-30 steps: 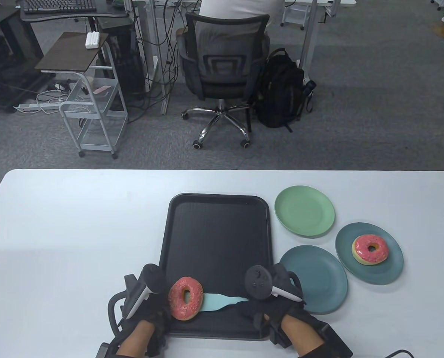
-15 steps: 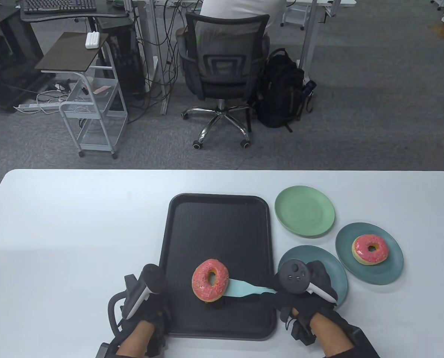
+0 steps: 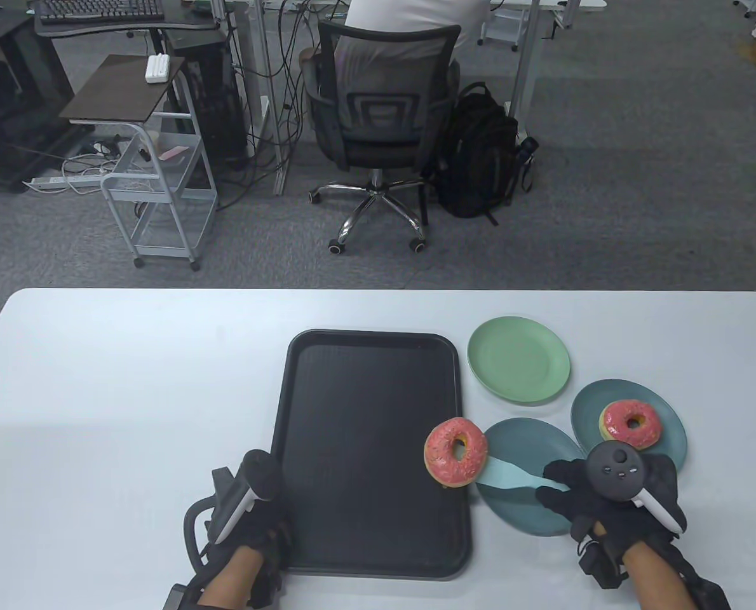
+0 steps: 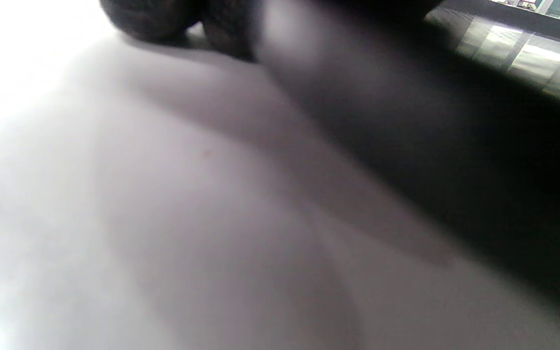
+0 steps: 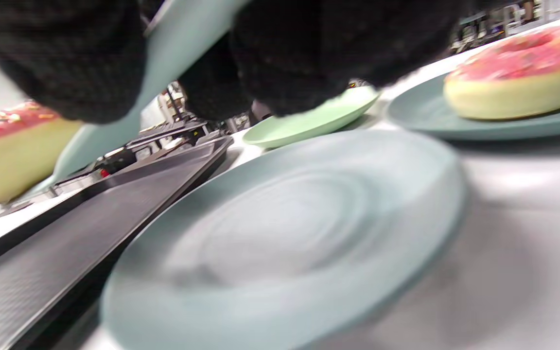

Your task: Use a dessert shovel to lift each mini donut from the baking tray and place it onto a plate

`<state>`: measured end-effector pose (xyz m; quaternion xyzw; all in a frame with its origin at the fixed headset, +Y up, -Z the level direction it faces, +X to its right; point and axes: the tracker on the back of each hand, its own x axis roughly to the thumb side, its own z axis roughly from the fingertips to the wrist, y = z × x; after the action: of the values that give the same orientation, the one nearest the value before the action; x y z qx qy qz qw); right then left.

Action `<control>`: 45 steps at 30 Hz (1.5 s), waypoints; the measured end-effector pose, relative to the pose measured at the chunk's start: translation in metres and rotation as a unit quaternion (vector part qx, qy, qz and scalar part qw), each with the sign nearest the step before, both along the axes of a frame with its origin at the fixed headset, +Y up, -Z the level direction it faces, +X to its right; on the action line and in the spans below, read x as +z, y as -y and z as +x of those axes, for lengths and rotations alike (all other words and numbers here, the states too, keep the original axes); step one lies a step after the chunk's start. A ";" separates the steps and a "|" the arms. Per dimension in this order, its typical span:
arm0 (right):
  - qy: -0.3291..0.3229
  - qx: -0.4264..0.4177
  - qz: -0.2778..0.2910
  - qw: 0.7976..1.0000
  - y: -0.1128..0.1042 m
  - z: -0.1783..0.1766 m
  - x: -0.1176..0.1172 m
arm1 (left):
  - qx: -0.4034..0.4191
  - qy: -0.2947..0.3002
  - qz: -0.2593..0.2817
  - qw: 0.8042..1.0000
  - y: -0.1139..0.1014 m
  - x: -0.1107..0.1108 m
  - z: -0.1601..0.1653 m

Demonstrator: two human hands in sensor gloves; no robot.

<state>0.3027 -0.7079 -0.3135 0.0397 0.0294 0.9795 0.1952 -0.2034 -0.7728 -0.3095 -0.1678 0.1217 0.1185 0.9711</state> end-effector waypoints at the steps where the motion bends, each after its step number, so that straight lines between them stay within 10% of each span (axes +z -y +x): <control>1: 0.010 0.001 0.004 1.000 -0.001 0.008 0.001 | 0.000 0.000 0.000 1.000 0.000 0.000 0.000; 15: 0.117 0.027 -0.008 0.993 0.000 0.087 0.018 | 0.000 0.000 0.000 1.000 0.000 0.000 0.000; 45: 0.101 0.103 -0.005 0.990 0.004 0.070 0.022 | 0.001 0.001 -0.001 1.000 0.000 0.000 0.000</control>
<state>0.3724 -0.7121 -0.2920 -0.0634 0.0180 0.9932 0.0957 -0.2030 -0.7727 -0.3094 -0.1690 0.1208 0.1195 0.9709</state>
